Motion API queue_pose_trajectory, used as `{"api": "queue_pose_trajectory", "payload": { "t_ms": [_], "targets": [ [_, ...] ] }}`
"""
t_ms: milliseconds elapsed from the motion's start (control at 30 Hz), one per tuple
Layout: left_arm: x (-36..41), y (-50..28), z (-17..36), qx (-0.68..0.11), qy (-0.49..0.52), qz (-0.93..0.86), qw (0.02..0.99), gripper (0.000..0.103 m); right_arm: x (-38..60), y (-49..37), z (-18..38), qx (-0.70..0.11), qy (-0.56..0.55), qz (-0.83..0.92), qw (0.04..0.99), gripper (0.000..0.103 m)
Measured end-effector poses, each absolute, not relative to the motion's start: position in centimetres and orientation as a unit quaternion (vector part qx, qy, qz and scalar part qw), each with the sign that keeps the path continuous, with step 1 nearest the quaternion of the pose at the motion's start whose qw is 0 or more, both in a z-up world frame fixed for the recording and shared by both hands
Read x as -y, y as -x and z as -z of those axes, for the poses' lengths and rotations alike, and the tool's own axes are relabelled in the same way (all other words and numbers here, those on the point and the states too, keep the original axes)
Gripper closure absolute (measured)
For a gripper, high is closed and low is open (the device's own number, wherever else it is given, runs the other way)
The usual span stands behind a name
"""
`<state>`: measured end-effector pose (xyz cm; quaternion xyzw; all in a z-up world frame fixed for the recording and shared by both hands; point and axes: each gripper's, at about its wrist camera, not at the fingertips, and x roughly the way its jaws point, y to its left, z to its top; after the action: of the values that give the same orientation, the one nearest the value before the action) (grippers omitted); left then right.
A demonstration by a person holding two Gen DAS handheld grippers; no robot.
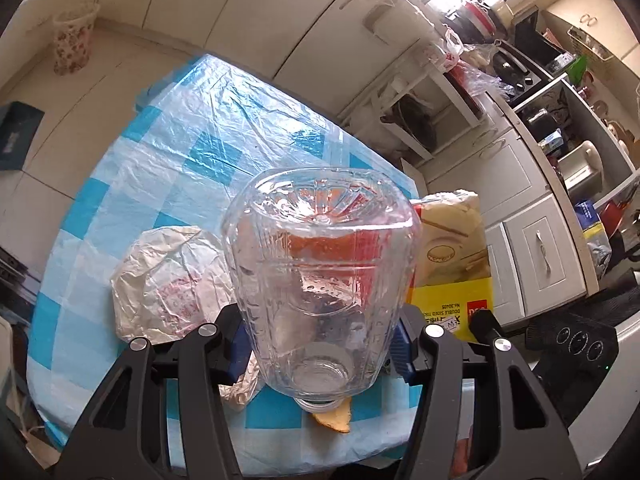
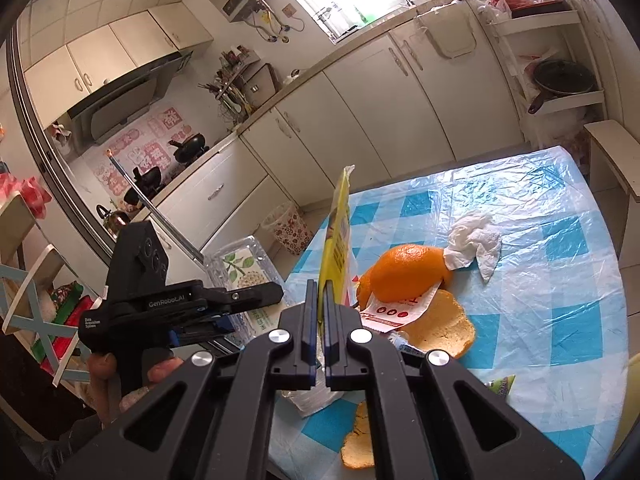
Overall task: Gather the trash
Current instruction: 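Close the left tool on the clear bottle while the right tool pinches the yellow strip, then carry the bottle and yellow strip with both tools over the yellow bucket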
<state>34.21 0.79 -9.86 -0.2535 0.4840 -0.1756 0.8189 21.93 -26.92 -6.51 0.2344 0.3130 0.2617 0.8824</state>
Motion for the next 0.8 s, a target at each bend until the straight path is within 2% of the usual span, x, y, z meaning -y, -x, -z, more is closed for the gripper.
{"api": "queue_pose_trajectory", "payload": {
  "t_ms": [300, 467, 500, 533, 600, 800],
  "targets": [
    [-0.3, -32.6, 7.5, -0.447, 0.248, 0.217, 0.832, 0.05, 31.8, -20.4, 4.1, -0.262, -0.26, -0.234, 0.899, 0.1],
    [0.0, -32.3, 7.3, -0.449, 0.242, 0.21, 0.834, 0.05, 33.1, -20.6, 5.1, -0.3, -0.253, -0.236, 0.889, 0.1],
    [0.1, -32.3, 7.5, -0.452, 0.242, 0.207, 0.833, 0.05, 32.8, -20.7, 5.4, -0.315, -0.245, -0.237, 0.886, 0.092],
    [0.1, -32.3, 7.5, -0.453, 0.243, 0.206, 0.833, 0.05, 32.5, -20.9, 5.8, -0.331, -0.236, -0.238, 0.882, 0.065],
    [0.0, -32.2, 7.6, -0.453, 0.242, 0.203, 0.834, 0.05, 31.6, -21.1, 6.2, -0.344, -0.214, -0.225, 0.886, 0.039],
    [0.0, -32.1, 7.5, -0.452, 0.234, 0.2, 0.837, 0.05, 29.1, -23.9, 9.4, -0.393, -0.181, -0.21, 0.877, 0.039]
  ]
}}
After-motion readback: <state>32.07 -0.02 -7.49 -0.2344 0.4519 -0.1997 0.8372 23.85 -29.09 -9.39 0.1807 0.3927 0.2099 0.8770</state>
